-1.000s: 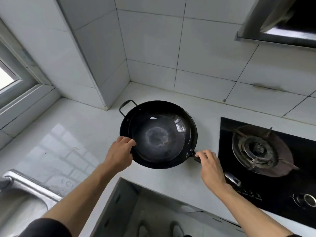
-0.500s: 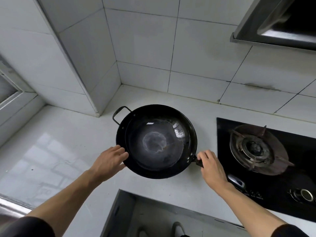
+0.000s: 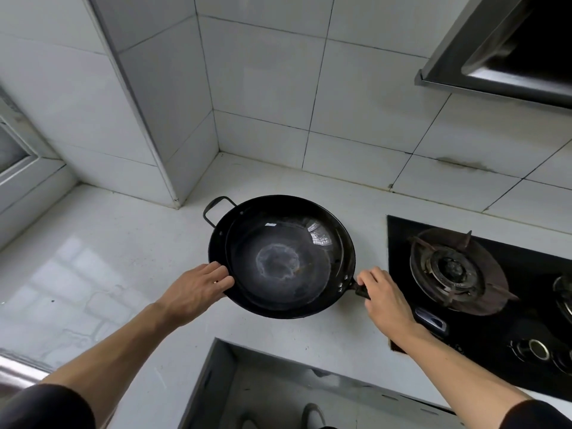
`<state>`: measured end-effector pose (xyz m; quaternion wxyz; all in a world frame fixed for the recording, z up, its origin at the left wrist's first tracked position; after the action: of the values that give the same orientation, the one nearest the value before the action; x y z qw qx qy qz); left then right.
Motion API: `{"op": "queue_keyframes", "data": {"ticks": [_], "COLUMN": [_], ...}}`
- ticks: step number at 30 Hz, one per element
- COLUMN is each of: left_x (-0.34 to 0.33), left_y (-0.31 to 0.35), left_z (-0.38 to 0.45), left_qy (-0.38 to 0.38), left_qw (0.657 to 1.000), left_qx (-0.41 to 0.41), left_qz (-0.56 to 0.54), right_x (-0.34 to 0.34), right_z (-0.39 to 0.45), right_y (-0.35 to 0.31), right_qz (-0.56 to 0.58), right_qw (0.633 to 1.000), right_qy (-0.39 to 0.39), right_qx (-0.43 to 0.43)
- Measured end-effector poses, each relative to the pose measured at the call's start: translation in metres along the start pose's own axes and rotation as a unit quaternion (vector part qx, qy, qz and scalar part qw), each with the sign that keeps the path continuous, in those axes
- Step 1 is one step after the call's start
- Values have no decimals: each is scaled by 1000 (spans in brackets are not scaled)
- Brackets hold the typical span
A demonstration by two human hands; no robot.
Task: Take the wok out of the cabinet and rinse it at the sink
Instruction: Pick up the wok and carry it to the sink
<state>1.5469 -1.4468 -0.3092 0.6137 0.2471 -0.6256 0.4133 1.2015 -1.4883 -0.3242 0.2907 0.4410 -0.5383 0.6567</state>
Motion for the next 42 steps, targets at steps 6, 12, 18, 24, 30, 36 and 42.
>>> {"op": "queue_keyframes", "data": {"ticks": [6,12,18,24,30,36,42], "left_x": [21,38,67,103,136,163,172], "left_y": [10,21,49,86,132,173,204], "left_z": [-14,-39,-67,-115,-184,-257,-338], "left_qy": [30,18,-15,-39,-55,-57,-61], "left_qw": [999,997,996,980,958,924,893], "left_qx": [-14,-21,63,180,262,358,426], "left_qz": [20,72,65,76,101,123,133], "right_x": [10,10,14,11,-7,-30,-60], "right_z": [-3,-3,5,9,-5,-35,-73], "right_y": [-12,-19,-28,-58,-111,-184,-252], "right_qz": [-16,-10,18,54,69,81,91], "right_qw": [999,995,985,962,921,875,839], "right_qy": [-14,-57,-98,-124,-146,-169,-191], "right_qx": [40,78,143,237,353,447,501]}}
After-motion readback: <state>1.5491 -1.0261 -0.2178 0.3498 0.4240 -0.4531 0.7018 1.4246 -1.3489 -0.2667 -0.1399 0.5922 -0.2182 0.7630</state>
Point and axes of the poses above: each hand's wrist, its own z-axis towards the middle knuckle, its own x-axis out of the back of the hand, y = z × x, the point moved 8 cm from there along z, towards the middle knuckle, and after that the axes turned 14 degrees about z, right-handed, at the moved point
